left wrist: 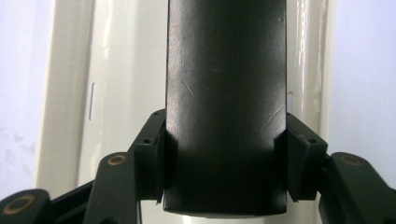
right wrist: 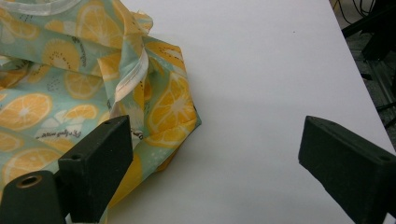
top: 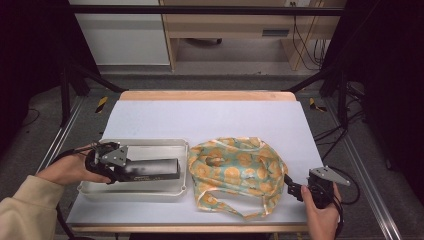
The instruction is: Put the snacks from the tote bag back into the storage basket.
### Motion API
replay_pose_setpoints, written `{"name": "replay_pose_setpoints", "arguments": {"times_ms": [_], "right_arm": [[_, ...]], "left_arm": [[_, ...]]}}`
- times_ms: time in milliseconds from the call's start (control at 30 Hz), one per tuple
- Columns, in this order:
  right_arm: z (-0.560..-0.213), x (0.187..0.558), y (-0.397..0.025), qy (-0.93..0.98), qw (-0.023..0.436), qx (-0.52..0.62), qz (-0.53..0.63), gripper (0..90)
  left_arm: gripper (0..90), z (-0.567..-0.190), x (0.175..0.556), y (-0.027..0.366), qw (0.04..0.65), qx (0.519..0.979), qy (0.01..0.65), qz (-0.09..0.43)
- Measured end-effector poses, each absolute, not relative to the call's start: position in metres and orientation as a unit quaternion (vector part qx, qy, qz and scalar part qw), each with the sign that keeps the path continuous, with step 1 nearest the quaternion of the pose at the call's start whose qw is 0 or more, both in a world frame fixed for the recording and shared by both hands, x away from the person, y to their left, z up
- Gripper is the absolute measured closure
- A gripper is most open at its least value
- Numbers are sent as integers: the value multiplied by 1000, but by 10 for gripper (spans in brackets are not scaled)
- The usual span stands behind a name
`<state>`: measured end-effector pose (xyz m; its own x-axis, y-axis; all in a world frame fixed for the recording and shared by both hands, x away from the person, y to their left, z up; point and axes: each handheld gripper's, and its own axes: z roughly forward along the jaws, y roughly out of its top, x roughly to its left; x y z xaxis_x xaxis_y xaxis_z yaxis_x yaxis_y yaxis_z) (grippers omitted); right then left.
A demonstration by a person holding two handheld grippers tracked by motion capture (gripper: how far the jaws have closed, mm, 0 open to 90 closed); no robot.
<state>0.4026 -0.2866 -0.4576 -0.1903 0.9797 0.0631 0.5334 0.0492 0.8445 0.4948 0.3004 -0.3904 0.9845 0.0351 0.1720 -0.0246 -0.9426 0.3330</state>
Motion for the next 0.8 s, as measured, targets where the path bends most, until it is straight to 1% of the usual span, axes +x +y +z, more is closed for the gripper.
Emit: {"name": "replay_pose_setpoints", "arguments": {"times_ms": [233, 633, 800], "right_arm": [[-458, 402, -287, 666, 284, 568, 391, 103], [-458, 402, -287, 666, 279, 570, 392, 98], [-458, 402, -287, 666, 281, 568, 394, 97]], "left_arm": [[434, -391, 493, 291, 166, 983, -19, 81], [434, -397, 494, 290, 174, 982, -13, 75], [434, -400, 495, 290, 170, 983, -20, 73]]}}
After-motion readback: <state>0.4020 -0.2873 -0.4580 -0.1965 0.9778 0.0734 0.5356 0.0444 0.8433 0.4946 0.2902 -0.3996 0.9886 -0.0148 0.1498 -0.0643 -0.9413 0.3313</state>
